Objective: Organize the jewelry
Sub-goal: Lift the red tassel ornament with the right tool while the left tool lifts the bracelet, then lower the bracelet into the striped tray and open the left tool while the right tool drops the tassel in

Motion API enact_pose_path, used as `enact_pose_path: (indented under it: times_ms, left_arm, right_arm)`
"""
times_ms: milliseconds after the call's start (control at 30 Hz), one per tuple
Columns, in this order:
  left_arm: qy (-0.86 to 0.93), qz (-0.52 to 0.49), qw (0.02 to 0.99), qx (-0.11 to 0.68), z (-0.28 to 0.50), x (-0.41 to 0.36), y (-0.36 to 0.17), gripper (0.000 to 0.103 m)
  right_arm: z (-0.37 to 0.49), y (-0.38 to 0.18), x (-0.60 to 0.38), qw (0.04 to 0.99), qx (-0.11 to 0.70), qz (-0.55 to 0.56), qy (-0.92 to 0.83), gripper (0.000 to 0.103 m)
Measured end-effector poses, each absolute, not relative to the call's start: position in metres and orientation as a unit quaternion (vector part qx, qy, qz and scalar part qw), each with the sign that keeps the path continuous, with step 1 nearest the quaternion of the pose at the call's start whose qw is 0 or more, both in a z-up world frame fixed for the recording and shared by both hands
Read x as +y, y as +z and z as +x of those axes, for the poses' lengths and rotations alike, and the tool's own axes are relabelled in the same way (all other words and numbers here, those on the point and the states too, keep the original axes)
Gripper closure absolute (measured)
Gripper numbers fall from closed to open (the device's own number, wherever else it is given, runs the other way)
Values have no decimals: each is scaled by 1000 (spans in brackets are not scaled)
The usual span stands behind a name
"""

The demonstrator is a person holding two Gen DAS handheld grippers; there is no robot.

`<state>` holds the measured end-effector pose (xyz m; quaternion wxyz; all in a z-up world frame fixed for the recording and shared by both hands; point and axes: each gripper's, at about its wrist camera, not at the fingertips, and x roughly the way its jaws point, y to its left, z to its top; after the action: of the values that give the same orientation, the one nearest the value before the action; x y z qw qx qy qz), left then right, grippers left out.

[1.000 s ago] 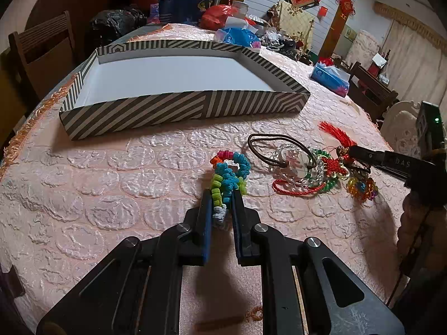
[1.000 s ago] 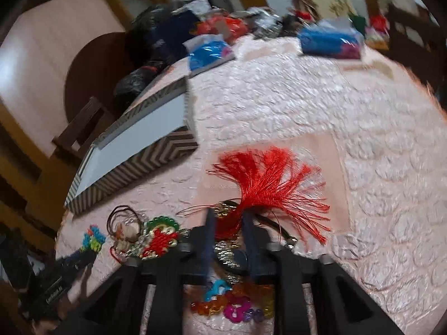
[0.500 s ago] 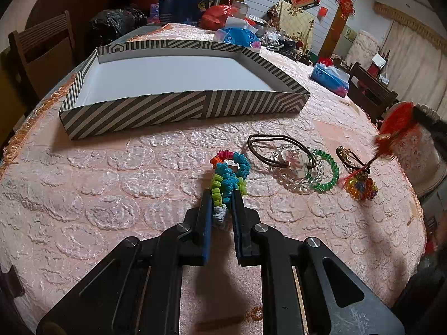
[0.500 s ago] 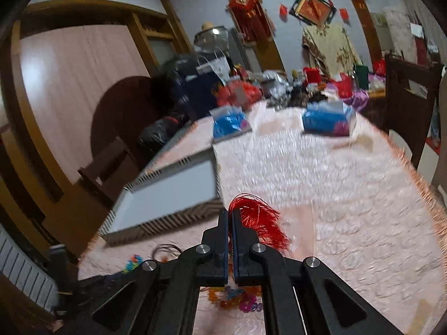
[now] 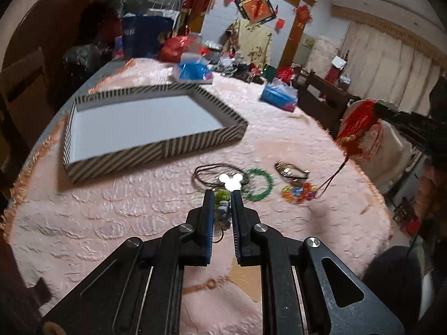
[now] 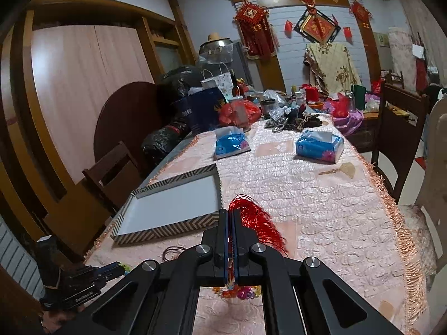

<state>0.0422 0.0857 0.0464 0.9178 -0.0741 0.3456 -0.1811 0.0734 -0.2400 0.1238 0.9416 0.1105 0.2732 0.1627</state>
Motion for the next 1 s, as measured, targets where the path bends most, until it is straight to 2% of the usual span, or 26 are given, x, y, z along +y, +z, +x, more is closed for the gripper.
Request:
enact_pose_path:
  times_ms: [500,1000]
  left_arm:
    - [-182,-79,924,326,38,90,104,92]
    - [-118,-82,933,331,119,126,119,93]
  right_arm:
    - [59,139,-227,943,274,86,165,101]
    - [105,140,-187,937,291,59,182,101]
